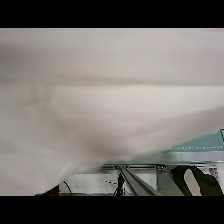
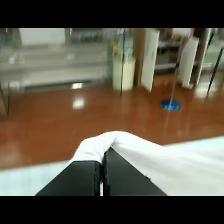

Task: Fold the shirts.

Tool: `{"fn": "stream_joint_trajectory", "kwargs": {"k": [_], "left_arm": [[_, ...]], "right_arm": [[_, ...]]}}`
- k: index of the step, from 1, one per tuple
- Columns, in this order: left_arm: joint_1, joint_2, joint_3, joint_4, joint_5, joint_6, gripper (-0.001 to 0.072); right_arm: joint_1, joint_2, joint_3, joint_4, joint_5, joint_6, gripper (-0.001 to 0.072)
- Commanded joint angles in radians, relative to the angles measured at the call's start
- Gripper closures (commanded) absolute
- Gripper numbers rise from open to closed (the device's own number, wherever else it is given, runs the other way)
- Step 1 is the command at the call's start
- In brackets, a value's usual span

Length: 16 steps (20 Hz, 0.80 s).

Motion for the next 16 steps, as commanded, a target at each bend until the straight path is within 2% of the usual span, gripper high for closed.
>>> {"fn": "stream_joint_trajectory", "kwargs": {"k": [1,2,4,6,8,10,14,16], "left_arm": [[0.001,-0.082,0.003,0.016,-0.261,-0.03,0.0691],[0.001,-0.127,-0.004,0.017,-0.338,-0.018,0.0691],[-0.002,-0.184,-0.066,0.019,-0.326,0.018,0.0691],[-0.002,-0.255,-0.134,0.016,-0.316,0.019,0.069],[-0.011,-0.343,-0.206,0.015,-0.254,0.06,0.0691],[-0.029,-0.47,-0.252,0.015,-0.151,0.108,0.069],[-0.131,-0.795,-0.255,0.015,-0.111,0.108,0.069],[-0.204,-0.924,-0.255,0.015,-0.058,0.117,0.069]], "right_arm": [[0.001,-0.061,-0.001,0.016,0.202,-0.002,0.0676],[0.001,-0.101,-0.001,0.022,0.205,-0.013,0.0676],[0.001,-0.191,-0.001,0.019,0.205,-0.019,0.0676],[0.001,-0.313,-0.001,0.084,0.23,-0.019,0.0676],[0.001,-0.452,-0.001,0.159,0.257,-0.021,0.0676],[0.001,-0.589,-0.001,0.168,0.257,-0.036,0.0676],[0.014,-0.843,-0.001,0.143,0.245,-0.039,0.0676],[0.061,-0.951,-0.001,0.12,0.182,-0.083,0.0676]]}}
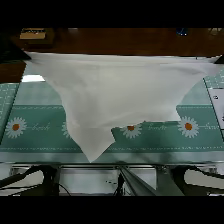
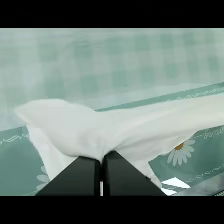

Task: Fold the shirts.

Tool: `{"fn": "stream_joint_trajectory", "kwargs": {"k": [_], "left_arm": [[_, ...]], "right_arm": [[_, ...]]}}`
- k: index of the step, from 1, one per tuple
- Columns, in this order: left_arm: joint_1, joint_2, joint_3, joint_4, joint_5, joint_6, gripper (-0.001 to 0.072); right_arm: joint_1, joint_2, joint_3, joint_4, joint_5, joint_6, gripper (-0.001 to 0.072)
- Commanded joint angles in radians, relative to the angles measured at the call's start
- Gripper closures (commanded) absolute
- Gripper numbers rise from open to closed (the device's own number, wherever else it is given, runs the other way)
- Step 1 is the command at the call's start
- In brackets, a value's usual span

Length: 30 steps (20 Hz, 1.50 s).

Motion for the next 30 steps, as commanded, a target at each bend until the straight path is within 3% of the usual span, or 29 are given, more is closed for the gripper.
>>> {"fn": "stream_joint_trajectory", "kwargs": {"k": [1,5,10,12,17,22,24,27,30], "left_arm": [[-0.112,-0.234,-0.01,-0.005,0.117,0.018,0.069],[-0.208,-0.333,-0.01,-0.005,0.407,0.018,0.069],[-0.273,-0.36,-0.01,-0.005,0.874,0.018,0.0689],[-0.284,-0.381,-0.01,-0.005,0.946,0.018,0.069],[-0.288,-0.463,-0.01,0.012,0.852,0.018,0.069],[-0.285,-0.501,-0.01,0.026,0.686,0.018,0.069],[-0.276,-0.48,-0.01,0.026,0.58,0.019,0.069],[-0.26,-0.455,-0.01,0.068,0.315,0.017,0.069],[-0.256,-0.468,-0.01,0.171,0.149,-0.043,0.069]], "right_arm": [[0.063,-0.2,0.0,-0.009,-0.1,-0.049,0.0676],[0.147,-0.306,0.0,-0.009,-0.431,-0.087,0.0675],[0.18,-0.345,0.0,-0.006,-0.866,-0.082,0.0676],[0.18,-0.359,0.0,-0.007,-0.946,-0.082,0.0676],[0.179,-0.412,0.0,-0.013,-0.923,-0.082,0.0676],[0.172,-0.465,0.0,-0.027,-0.735,-0.024,0.0675],[0.158,-0.445,0.0,-0.053,-0.656,-0.024,0.0675],[0.116,-0.409,0.0,-0.062,-0.519,-0.021,0.0675],[0.097,-0.413,0.0,-0.085,-0.352,0.001,0.0675]]}}
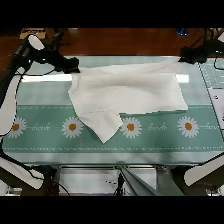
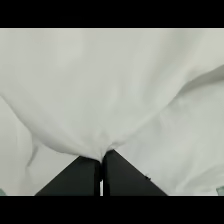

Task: Fold the shirts.

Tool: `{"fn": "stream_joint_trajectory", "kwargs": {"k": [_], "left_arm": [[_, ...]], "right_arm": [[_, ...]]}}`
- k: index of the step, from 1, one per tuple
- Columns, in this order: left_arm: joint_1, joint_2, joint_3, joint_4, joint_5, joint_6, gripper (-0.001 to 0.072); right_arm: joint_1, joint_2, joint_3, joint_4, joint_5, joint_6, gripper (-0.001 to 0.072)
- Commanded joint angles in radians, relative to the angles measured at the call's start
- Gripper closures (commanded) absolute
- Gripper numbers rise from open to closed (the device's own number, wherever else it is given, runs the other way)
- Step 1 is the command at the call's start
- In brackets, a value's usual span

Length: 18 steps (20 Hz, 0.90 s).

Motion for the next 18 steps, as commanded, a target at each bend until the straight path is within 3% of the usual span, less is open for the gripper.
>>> {"fn": "stream_joint_trajectory", "kwargs": {"k": [1,6,8,9,10,14,15,16,18], "left_arm": [[0.006,-0.003,0.0,0.091,-0.217,-0.056,0.069],[-0.016,-0.041,0.0,0.065,-0.193,-0.089,0.0678],[-0.022,-0.045,0.0,0.057,-0.203,-0.089,0.0368],[-0.014,-0.032,0.0,0.06,-0.224,-0.087,0.0319],[0.005,-0.01,0.0,0.067,-0.257,-0.071,0.0319],[0.118,0.137,-0.048,0.085,-0.39,-0.024,0.0318],[0.145,0.187,-0.116,0.085,-0.389,-0.017,0.0266],[0.172,0.243,-0.216,0.084,-0.381,-0.008,0.0142],[0.216,0.342,-0.446,0.079,-0.36,0.011,0.011]], "right_arm": [[-0.019,0.0,0.0,-0.06,0.208,0.018,0.0675],[-0.014,-0.03,0.0,-0.045,0.219,0.019,0.0652],[-0.01,-0.028,0.001,-0.053,0.222,0.008,0.0476],[-0.016,-0.013,0.001,-0.072,0.239,-0.027,0.0398],[-0.026,0.01,0.0,-0.117,0.267,-0.074,0.0343],[-0.187,0.101,-0.002,-0.153,0.383,-0.068,0.0332],[-0.238,0.115,-0.018,-0.114,0.413,-0.067,0.0331],[-0.285,0.131,-0.048,-0.065,0.428,-0.067,0.0321],[-0.364,0.171,-0.141,0.01,0.426,-0.074,0.0307]]}}
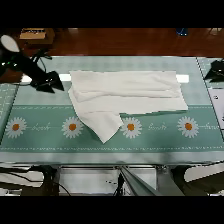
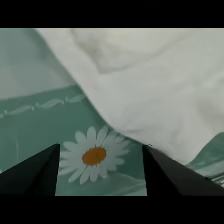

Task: Fold the shirts.

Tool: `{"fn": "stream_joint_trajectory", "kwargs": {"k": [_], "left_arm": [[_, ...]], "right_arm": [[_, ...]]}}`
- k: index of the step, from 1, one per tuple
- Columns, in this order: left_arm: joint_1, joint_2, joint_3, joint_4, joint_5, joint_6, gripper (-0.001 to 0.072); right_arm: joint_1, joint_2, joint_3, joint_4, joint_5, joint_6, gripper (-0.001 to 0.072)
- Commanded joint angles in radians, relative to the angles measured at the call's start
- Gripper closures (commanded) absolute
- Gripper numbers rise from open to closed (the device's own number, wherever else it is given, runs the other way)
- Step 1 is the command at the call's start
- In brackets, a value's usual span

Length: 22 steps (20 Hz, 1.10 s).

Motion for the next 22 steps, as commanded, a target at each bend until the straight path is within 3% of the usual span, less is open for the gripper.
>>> {"fn": "stream_joint_trajectory", "kwargs": {"k": [1,6,9,13,17,18,19,20,22], "left_arm": [[0.08,0.172,-0.342,-0.024,0.021,0.043,0.011],[0.074,0.288,-0.727,-0.278,0.326,0.129,0.011],[0.006,0.245,-0.756,-0.336,0.459,0.128,0.011],[-0.087,0.165,-0.755,-0.463,0.59,0.129,0.011],[-0.177,0.105,-0.745,-0.506,0.629,0.148,0.0111],[-0.195,0.095,-0.745,-0.51,0.63,0.152,0.0148],[-0.208,0.088,-0.745,-0.51,0.628,0.152,0.0377],[-0.213,0.087,-0.745,-0.51,0.623,0.156,0.0662],[-0.205,0.089,-0.745,-0.51,0.601,0.163,0.0688]], "right_arm": [[-0.135,0.066,-0.127,0.106,0.04,-0.019,0.0306],[-0.166,0.095,-0.282,0.169,-0.063,-0.055,0.0302],[-0.159,0.094,-0.286,0.275,-0.101,-0.092,0.0296],[-0.159,0.094,-0.286,0.291,-0.107,-0.11,0.0294],[-0.159,0.095,-0.286,0.291,-0.107,-0.11,0.0294],[-0.159,0.095,-0.286,0.292,-0.106,-0.109,0.0294],[-0.159,0.095,-0.286,0.292,-0.105,-0.109,0.0294],[-0.159,0.095,-0.286,0.291,-0.098,-0.109,0.0294],[-0.16,0.095,-0.286,0.256,-0.066,-0.109,0.0292]]}}
